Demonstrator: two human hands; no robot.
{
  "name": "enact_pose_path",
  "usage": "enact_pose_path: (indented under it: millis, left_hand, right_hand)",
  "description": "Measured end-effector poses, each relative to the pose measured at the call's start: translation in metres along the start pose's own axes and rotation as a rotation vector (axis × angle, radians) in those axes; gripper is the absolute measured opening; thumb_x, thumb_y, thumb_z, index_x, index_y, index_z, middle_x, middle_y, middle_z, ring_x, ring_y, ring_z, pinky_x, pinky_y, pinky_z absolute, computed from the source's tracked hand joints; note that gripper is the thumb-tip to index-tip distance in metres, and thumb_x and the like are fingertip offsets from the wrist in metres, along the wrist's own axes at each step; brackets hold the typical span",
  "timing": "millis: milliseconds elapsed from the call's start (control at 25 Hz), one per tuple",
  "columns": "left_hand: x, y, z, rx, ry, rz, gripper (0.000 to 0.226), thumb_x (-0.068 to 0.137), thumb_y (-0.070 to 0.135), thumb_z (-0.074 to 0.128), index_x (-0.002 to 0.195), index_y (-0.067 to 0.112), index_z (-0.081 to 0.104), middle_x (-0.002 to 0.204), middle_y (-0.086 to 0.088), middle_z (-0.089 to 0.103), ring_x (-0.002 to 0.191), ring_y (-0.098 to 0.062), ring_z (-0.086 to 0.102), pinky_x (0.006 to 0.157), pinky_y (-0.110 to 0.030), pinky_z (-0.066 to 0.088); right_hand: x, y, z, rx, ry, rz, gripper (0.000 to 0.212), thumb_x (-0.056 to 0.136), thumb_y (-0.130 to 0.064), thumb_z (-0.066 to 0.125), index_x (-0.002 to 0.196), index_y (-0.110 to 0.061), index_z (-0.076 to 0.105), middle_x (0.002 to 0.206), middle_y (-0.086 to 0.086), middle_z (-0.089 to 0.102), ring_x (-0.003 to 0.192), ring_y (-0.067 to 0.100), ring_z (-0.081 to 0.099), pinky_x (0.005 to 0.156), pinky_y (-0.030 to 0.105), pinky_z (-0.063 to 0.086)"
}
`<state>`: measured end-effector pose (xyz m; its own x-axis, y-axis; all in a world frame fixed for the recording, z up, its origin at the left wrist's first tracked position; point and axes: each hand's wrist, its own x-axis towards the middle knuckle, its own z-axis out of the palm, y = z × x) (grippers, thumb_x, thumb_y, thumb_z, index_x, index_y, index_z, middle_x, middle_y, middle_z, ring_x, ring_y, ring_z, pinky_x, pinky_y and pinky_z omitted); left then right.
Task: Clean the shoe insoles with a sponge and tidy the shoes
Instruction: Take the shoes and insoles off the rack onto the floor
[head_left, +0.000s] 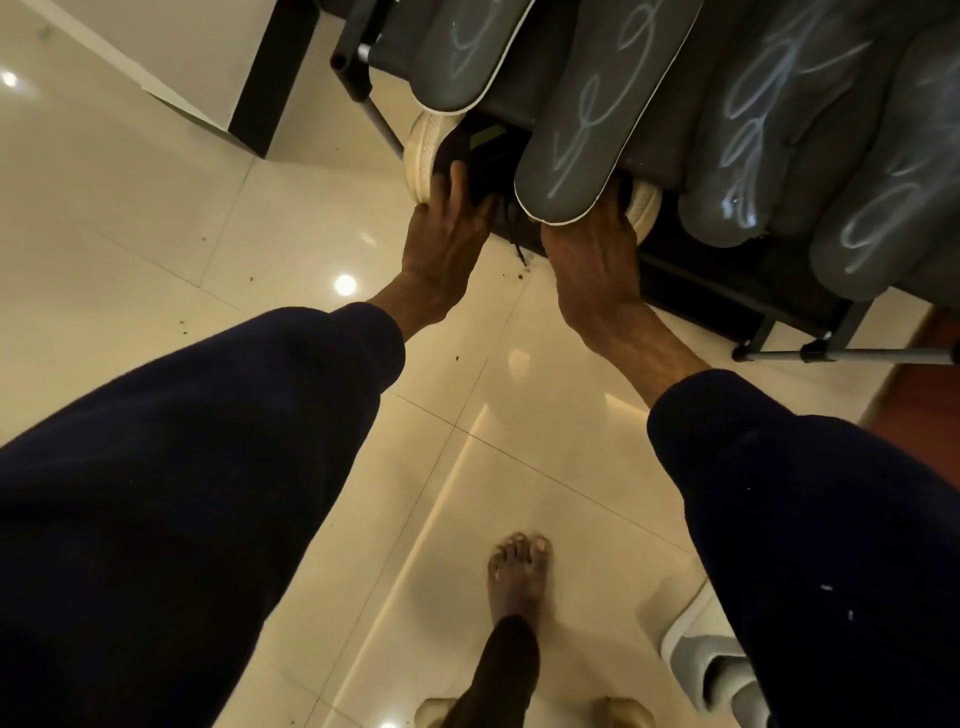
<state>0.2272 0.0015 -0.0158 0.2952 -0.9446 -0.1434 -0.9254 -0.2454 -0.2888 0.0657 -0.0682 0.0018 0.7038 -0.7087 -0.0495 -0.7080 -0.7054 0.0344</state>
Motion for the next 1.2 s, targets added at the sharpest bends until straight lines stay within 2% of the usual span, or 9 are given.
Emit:
enact_pose_path:
  millis: [160, 240, 320, 480, 560, 640, 840, 1000, 1200]
  left_hand:
    - [0.003, -0.002, -0.010, -0.371, 0.216, -0.074, 0.039, 0.091, -0.008, 0.060, 0.127, 0.005, 0.057, 0.142, -0.027, 0.047, 0.114, -0.044, 0.058, 0.075, -0.049, 0.062]
    - [-0.004, 0.002, -0.014, -0.588, 0.381, -0.092, 0.029, 0.093, -0.005, 0.058, 0.121, 0.002, 0.058, 0.133, -0.027, 0.050, 0.101, -0.037, 0.063, 0.077, -0.040, 0.062]
    - [-0.015, 0.013, -0.016, -0.742, 0.430, -0.143, 0.031, 0.094, 0.009, 0.065, 0.122, 0.000, 0.056, 0.126, -0.025, 0.052, 0.093, -0.030, 0.065, 0.081, -0.033, 0.060]
    - [-0.019, 0.028, -0.018, -0.805, 0.364, -0.317, 0.052, 0.088, 0.033, 0.076, 0.123, -0.001, 0.059, 0.118, -0.024, 0.056, 0.087, -0.026, 0.061, 0.079, -0.028, 0.055]
    - [-0.020, 0.030, -0.024, -0.811, 0.314, -0.352, 0.046, 0.087, 0.029, 0.076, 0.120, 0.000, 0.061, 0.119, -0.024, 0.057, 0.085, -0.031, 0.064, 0.080, -0.035, 0.058]
    - [-0.031, 0.037, -0.032, -0.809, 0.272, -0.344, 0.030, 0.090, 0.018, 0.073, 0.111, 0.000, 0.062, 0.117, -0.023, 0.057, 0.079, -0.024, 0.056, 0.076, -0.032, 0.057]
    - [-0.094, 0.066, -0.042, -0.841, 0.292, -0.252, 0.015, 0.092, 0.012, 0.073, 0.095, 0.004, 0.061, 0.110, -0.021, 0.060, 0.078, -0.012, 0.050, 0.068, -0.002, 0.033]
    - [-0.168, 0.106, -0.046, -0.903, 0.277, -0.276, 0.019, 0.091, 0.012, 0.075, 0.093, 0.004, 0.058, 0.103, -0.017, 0.056, 0.074, -0.013, 0.050, 0.062, 0.000, 0.032]
    - [-0.278, 0.177, -0.029, -0.989, 0.144, -0.298, 0.020, 0.092, 0.015, 0.074, 0.101, 0.002, 0.062, 0.103, -0.014, 0.053, 0.074, -0.011, 0.050, 0.061, 0.002, 0.038]
  right_hand:
    - [-0.024, 0.031, -0.007, 0.302, 0.152, 0.258, 0.060, 0.085, 0.008, 0.070, 0.137, -0.001, 0.043, 0.139, 0.025, 0.052, 0.122, 0.039, 0.057, 0.097, 0.047, 0.055]
    - [-0.040, 0.035, -0.005, 0.434, 0.167, 0.300, 0.046, 0.085, 0.012, 0.067, 0.127, 0.001, 0.053, 0.136, 0.024, 0.053, 0.117, 0.037, 0.061, 0.093, 0.046, 0.057]
    - [-0.052, 0.033, -0.004, 0.458, 0.136, 0.337, 0.039, 0.090, 0.004, 0.067, 0.126, -0.001, 0.055, 0.138, 0.023, 0.051, 0.120, 0.035, 0.058, 0.094, 0.040, 0.057]
    - [-0.055, 0.038, -0.009, 0.313, -0.062, 0.421, 0.051, 0.096, -0.023, 0.071, 0.140, -0.013, 0.047, 0.149, 0.025, 0.038, 0.137, 0.040, 0.041, 0.095, 0.041, 0.053]
    - [-0.049, 0.044, -0.014, 0.258, -0.159, 0.436, 0.048, 0.095, -0.028, 0.071, 0.137, -0.012, 0.052, 0.143, 0.025, 0.044, 0.129, 0.041, 0.049, 0.092, 0.044, 0.054]
    - [-0.049, 0.046, -0.021, 0.285, -0.212, 0.493, 0.041, 0.095, -0.026, 0.071, 0.130, -0.009, 0.058, 0.138, 0.024, 0.048, 0.116, 0.040, 0.059, 0.092, 0.045, 0.054]
    - [-0.111, 0.041, -0.024, 0.457, -0.156, 0.415, 0.027, 0.099, -0.019, 0.066, 0.121, -0.003, 0.064, 0.112, 0.018, 0.064, 0.097, 0.032, 0.067, 0.081, 0.036, 0.055]
    - [-0.212, 0.025, -0.008, 0.531, -0.019, 0.385, 0.014, 0.092, -0.009, 0.072, 0.100, 0.002, 0.070, 0.095, 0.022, 0.066, 0.069, 0.034, 0.066, 0.063, 0.034, 0.057]
    - [-0.346, 0.013, 0.016, 0.528, -0.070, 0.398, 0.017, 0.076, -0.003, 0.083, 0.088, 0.002, 0.072, 0.088, 0.023, 0.066, 0.061, 0.041, 0.063, 0.054, 0.035, 0.053]
